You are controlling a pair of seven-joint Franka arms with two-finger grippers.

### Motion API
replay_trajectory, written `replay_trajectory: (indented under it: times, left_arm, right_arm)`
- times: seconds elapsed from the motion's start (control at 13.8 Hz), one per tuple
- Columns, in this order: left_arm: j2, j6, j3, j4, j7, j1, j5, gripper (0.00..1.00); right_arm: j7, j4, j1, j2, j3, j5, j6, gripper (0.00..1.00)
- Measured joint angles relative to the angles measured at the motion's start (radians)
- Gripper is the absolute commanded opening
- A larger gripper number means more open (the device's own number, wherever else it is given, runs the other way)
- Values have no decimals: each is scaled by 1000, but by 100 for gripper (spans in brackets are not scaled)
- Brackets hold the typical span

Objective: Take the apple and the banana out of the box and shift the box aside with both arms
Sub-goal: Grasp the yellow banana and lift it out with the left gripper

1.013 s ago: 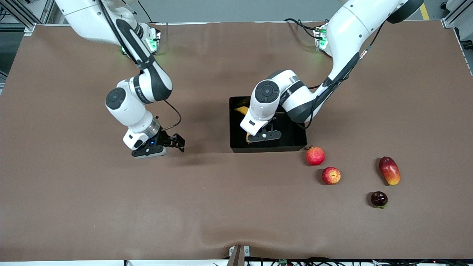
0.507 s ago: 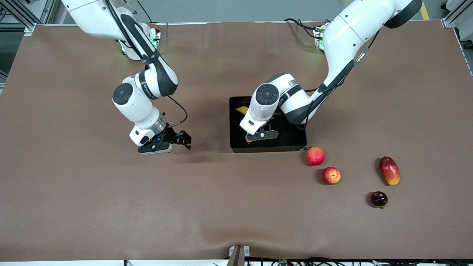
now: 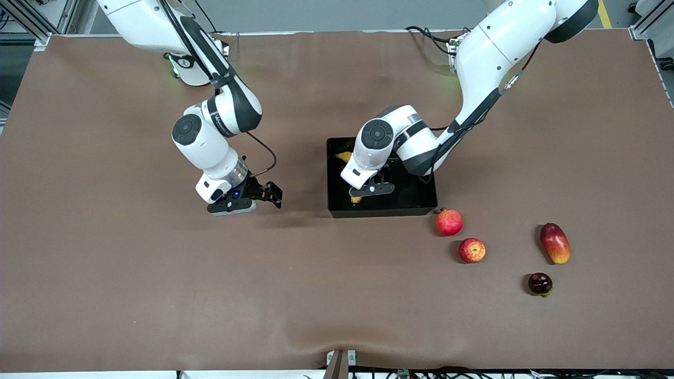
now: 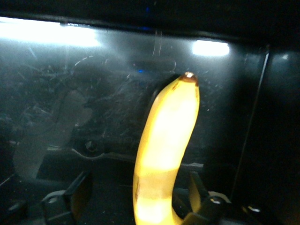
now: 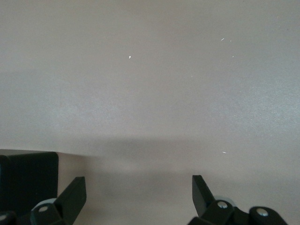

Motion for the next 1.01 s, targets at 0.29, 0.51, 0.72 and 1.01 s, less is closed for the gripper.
replay_trajectory:
  times: [0.29, 0.51, 0.72, 1.01]
  left_arm:
    - [14, 1, 0, -7, -42, -11, 24, 22]
    - [17, 5, 0, -5, -57, -15, 34, 0]
    - [17, 9, 0, 15, -57, -15, 38, 0]
    - [15, -25, 0, 83, -57, -15, 64, 0]
  right_arm:
    - [0, -2, 4, 0, 0, 0, -1, 100]
    - [0, -4, 4, 0, 0, 0, -1, 100]
    - [0, -5, 5, 0, 0, 0, -1, 100]
    - [11, -5, 5, 0, 0, 0, -1, 100]
